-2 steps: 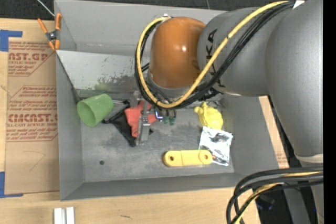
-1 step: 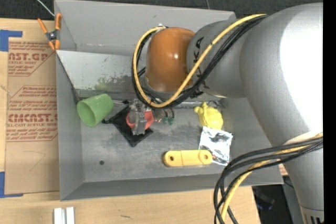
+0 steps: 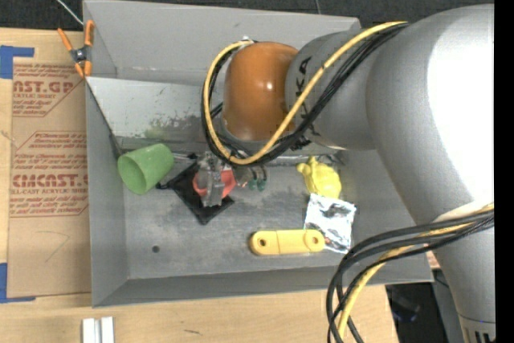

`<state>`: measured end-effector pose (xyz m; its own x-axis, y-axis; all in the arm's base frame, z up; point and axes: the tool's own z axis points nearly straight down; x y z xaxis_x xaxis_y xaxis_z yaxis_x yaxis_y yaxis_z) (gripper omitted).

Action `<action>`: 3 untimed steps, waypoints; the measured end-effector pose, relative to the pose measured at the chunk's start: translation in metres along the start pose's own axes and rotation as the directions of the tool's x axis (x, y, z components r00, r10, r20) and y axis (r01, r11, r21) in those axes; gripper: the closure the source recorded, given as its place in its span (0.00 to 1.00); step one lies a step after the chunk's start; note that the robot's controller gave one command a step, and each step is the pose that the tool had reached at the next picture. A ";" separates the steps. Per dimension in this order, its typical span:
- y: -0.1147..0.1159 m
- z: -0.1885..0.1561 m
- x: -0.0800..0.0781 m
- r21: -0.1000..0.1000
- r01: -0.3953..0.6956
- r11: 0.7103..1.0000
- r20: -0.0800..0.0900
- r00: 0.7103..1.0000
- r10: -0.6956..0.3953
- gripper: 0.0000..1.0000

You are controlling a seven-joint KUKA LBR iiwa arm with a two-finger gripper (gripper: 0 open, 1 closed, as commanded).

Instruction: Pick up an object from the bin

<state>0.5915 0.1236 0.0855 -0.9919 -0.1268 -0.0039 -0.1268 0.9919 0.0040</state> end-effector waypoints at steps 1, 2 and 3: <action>0.005 -0.110 0.004 0.000 0.065 0.998 0.008 0.998 -0.065 1.00; 0.008 -0.112 0.003 0.000 0.056 0.998 0.007 0.998 -0.056 1.00; 0.002 -0.155 0.014 0.001 0.284 0.959 0.009 0.959 -0.284 1.00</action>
Offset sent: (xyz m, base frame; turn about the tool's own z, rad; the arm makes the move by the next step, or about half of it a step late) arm -0.0085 0.0309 0.1603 -0.0244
